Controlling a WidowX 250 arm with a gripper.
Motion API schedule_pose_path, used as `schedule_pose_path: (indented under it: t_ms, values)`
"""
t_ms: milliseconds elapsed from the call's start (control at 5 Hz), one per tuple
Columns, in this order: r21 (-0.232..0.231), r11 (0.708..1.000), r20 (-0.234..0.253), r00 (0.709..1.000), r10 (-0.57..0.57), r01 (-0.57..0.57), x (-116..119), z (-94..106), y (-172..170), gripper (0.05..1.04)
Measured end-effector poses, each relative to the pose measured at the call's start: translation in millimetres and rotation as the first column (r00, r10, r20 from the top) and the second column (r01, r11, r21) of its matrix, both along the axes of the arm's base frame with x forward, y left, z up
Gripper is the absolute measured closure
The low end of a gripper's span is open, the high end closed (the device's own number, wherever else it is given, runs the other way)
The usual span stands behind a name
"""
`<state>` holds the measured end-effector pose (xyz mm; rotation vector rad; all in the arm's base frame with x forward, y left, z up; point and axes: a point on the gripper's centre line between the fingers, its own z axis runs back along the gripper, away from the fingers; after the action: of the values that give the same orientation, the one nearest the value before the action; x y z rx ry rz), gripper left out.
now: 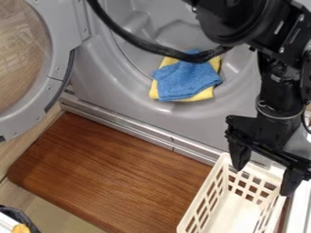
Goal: Remove the blue towel from the washer to the right edge of the table
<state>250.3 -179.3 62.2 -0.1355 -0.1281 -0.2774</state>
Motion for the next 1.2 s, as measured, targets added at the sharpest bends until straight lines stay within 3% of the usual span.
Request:
schedule_pose_path:
  t_ms: [200,400,600,1200]
  values:
    - [0.022,1.000,-0.032,0.999,0.007,-0.007,-3,-9.6,3,0.083]
    - [0.077,0.992,-0.027,0.994,0.103,-0.100,8,-9.1,26,0.083]
    - [0.079,0.982,-0.027,0.984,0.175,-0.172,19,-9.6,47,0.083]
    - [0.021,0.939,0.133,0.932,0.338,-0.343,54,15.1,116,0.083]
